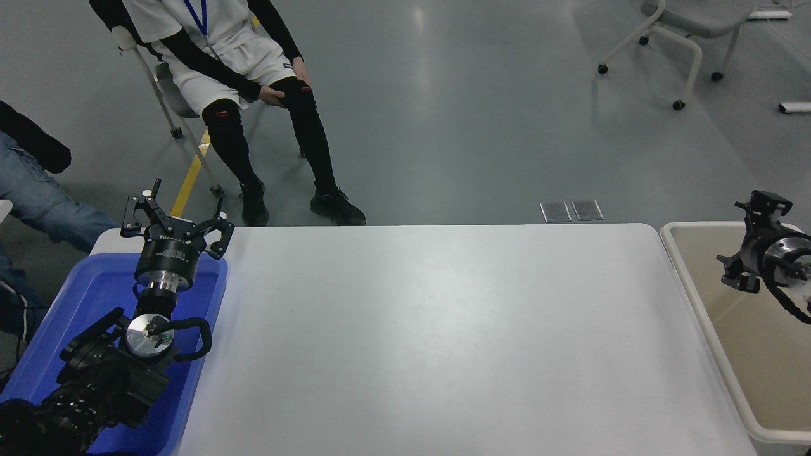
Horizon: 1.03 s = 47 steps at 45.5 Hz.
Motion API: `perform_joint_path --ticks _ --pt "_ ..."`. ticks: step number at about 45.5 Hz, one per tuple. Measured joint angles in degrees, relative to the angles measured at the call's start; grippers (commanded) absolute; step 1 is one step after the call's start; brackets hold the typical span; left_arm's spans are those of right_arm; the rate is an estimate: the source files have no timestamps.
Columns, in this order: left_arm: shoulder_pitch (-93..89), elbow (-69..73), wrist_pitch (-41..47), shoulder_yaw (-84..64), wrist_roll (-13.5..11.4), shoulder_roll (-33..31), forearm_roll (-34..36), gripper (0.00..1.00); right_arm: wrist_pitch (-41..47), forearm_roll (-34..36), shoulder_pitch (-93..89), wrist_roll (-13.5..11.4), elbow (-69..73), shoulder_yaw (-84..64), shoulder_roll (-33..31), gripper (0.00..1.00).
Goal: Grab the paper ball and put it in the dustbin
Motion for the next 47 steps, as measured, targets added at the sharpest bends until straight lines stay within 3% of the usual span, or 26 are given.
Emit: perform_joint_path --ticks 13,14,16,31,38,47 --pt "0.0 0.0 0.01 0.0 0.0 0.0 -0.02 0.99 3.2 0.19 -4.72 12.88 2.55 8.72 5.91 1.0" --pt "0.0 0.0 0.01 0.0 0.0 0.0 0.0 0.99 4.01 0.23 -5.37 14.77 2.65 9.4 6.77 1.0" --pt "0.0 0.0 0.01 0.0 0.0 0.0 0.0 0.99 4.44 0.26 -5.7 15.78 2.66 9.7 7.28 1.0" --pt "0.0 0.0 0.0 0.0 0.0 0.0 0.0 0.99 7.77 -0.33 -9.34 30.81 2.13 8.79 13.05 1.0" --pt "0.0 0.0 -0.01 0.0 0.0 0.0 0.0 0.99 7.69 -1.94 -9.89 34.29 1.94 6.62 14.23 1.0" --pt "0.0 0.0 -0.03 0.0 0.0 0.0 -0.01 0.99 7.29 -2.81 -10.16 36.2 1.86 5.46 15.0 1.0"
